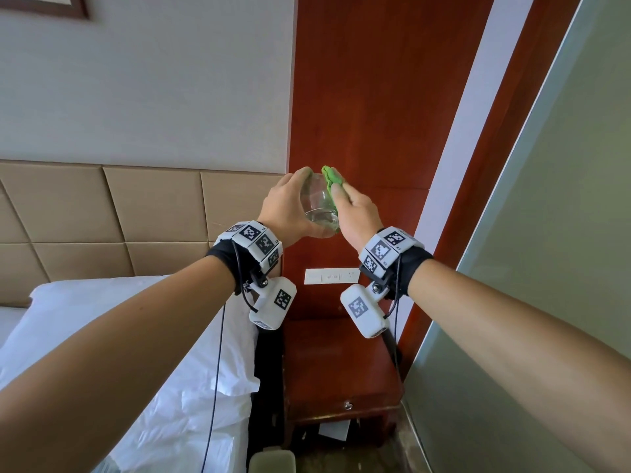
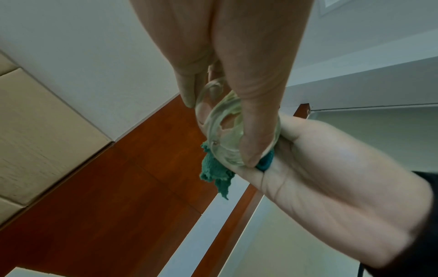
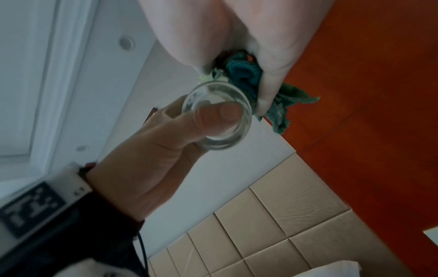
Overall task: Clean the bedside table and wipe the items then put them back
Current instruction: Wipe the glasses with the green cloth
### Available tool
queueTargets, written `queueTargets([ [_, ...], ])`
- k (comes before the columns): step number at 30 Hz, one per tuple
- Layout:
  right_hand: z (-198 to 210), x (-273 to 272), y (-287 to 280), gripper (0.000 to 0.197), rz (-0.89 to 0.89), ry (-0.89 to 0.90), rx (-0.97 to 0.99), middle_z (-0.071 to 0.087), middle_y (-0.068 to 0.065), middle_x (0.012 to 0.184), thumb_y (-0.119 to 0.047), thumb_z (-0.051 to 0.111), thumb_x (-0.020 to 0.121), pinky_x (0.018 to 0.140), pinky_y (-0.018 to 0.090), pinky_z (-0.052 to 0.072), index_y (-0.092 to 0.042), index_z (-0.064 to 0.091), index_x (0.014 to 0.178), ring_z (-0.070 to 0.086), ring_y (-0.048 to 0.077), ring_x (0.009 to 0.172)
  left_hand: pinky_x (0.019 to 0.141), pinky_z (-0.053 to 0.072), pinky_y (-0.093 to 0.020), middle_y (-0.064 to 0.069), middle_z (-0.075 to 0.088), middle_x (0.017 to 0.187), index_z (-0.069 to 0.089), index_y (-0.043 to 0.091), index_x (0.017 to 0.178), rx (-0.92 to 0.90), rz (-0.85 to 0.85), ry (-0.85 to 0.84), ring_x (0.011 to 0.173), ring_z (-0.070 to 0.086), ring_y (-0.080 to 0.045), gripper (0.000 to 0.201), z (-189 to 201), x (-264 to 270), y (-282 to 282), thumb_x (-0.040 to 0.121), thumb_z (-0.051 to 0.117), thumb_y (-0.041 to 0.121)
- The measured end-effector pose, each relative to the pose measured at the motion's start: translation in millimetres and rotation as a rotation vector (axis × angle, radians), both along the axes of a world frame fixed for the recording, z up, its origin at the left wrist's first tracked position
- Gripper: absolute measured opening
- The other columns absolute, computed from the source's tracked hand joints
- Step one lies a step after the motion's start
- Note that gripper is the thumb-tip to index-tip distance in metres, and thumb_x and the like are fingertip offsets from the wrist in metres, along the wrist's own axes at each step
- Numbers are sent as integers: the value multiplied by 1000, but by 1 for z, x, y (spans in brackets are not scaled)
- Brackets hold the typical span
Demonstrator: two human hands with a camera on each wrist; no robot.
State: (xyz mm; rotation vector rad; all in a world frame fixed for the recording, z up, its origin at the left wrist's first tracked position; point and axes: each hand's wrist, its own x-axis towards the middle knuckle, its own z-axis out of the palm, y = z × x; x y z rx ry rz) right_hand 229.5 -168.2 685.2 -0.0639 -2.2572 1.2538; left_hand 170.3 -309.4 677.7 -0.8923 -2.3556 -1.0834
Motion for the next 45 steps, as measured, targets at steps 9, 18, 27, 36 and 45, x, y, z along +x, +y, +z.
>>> queueTargets([
  [9, -4, 0, -1, 33, 50, -6, 279, 61, -22, 95, -36, 37, 105, 65, 7, 41, -24, 63, 123, 58, -1, 74, 83, 51, -34, 3, 56, 106, 50, 19, 120, -29, 114, -88, 95, 56, -18, 85, 9, -5, 2, 49, 90, 42],
  [18, -8, -4, -3, 45, 54, 0, 343, 32, -17, 155, -32, 43, 103, 107, 27, 41, -37, 38, 148, 50, 16, 131, 86, 43, -33, 0, 55, 111, 48, 17, 124, -53, 162, -69, 97, 55, -20, 80, 10, -6, 13, 57, 89, 33],
  [27, -1, -13, 2, 40, 108, -174, -548, 69, 6, 111, -46, 46, 99, 82, 51, 59, -23, 56, 131, 69, 26, 97, 90, 47, -32, 3, 52, 124, 38, 17, 142, -102, 37, 65, 102, 54, -14, 108, 8, -3, 16, 52, 92, 45],
  [36, -9, -20, 4, 32, 163, -138, -620, 70, 5, 114, -39, 46, 102, 87, 49, 57, -24, 60, 125, 69, 24, 101, 99, 49, -30, 11, 54, 121, 39, 19, 141, 121, -26, -104, 112, 55, -12, 110, -8, -18, 13, 48, 93, 44],
  [45, -8, -16, 11, 44, 195, -16, 243, 18, -19, 160, -44, 28, 106, 117, 25, 20, -38, 35, 149, 26, 6, 145, 92, 48, -40, 1, 54, 116, 45, 17, 133, -17, 117, -62, 102, 54, -21, 90, -6, -16, 23, 57, 89, 35],
])
